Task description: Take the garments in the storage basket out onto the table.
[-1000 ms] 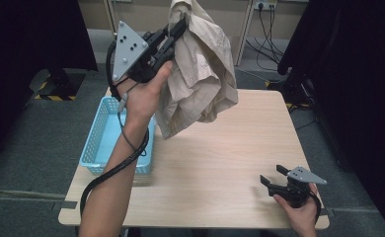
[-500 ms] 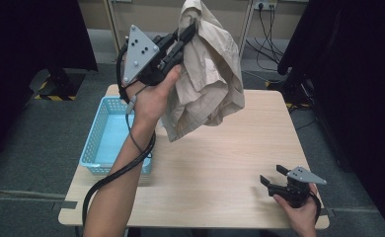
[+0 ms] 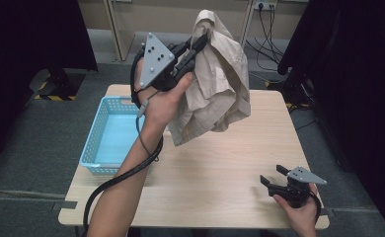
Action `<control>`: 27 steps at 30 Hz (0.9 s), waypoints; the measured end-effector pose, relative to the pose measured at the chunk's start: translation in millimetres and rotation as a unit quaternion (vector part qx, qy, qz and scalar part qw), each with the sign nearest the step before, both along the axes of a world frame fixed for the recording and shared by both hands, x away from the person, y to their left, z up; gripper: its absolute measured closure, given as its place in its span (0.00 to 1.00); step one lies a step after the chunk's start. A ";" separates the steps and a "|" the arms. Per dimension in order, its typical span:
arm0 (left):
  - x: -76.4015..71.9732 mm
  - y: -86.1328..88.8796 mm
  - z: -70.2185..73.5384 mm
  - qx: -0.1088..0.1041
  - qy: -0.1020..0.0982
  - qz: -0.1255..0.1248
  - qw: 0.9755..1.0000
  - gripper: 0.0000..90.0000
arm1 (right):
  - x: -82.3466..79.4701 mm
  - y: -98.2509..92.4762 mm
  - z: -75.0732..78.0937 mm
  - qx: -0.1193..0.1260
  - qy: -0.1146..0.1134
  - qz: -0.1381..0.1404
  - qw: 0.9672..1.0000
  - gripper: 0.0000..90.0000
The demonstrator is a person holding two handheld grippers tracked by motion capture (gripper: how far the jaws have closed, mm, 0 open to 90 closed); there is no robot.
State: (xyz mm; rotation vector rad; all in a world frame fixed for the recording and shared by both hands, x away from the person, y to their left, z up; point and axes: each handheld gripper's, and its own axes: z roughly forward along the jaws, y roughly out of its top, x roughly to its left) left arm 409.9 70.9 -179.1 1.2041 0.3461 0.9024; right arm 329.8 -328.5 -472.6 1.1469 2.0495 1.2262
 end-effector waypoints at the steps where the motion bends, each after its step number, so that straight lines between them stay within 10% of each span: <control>1: 0.3 -1.7 -1.1 0.001 0.001 -0.002 1.000 0.94 | 0.0 -0.1 0.0 0.000 0.000 0.000 1.000 0.24; 27: 5.0 -27.1 -22.9 0.029 0.024 -0.021 0.999 0.94 | 0.2 -0.1 0.0 0.000 0.000 -0.001 1.000 0.24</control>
